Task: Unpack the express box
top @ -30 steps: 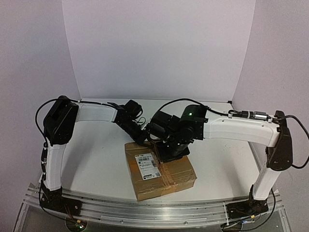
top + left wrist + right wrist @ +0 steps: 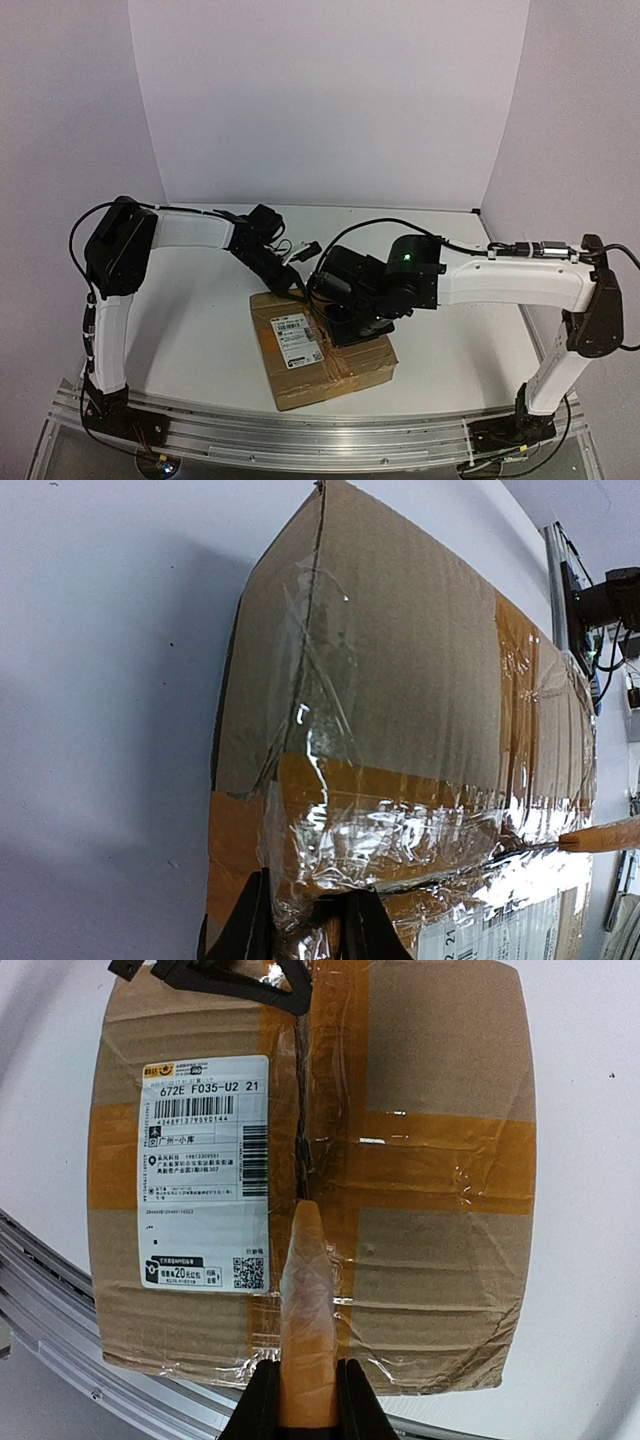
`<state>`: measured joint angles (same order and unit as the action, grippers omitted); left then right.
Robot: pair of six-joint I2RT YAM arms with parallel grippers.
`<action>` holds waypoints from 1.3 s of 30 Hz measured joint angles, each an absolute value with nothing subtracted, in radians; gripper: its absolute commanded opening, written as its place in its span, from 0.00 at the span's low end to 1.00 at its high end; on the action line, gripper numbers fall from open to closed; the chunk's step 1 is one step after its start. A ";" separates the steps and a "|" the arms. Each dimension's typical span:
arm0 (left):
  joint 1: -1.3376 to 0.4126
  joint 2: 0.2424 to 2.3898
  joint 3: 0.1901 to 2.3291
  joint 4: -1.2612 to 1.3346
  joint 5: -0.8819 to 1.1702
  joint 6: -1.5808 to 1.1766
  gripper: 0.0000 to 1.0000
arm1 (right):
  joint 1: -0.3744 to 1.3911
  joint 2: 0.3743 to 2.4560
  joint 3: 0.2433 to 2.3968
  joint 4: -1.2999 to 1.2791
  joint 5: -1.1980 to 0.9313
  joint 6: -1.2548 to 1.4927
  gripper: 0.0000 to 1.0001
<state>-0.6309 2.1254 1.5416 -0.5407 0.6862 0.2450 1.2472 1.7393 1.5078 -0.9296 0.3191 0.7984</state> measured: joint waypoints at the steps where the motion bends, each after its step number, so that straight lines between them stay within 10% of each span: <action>1: -0.629 2.125 1.541 -0.541 0.686 0.246 0.00 | 1.247 1.739 1.508 -0.928 0.319 0.799 0.00; 39: -0.536 2.133 1.576 -0.586 0.684 0.328 0.00 | 1.301 1.726 1.479 -0.872 0.358 0.843 0.00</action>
<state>-0.5361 2.1329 1.5764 -0.5856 0.6844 0.3277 1.3007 1.7260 1.4790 -0.8722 0.3579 0.8426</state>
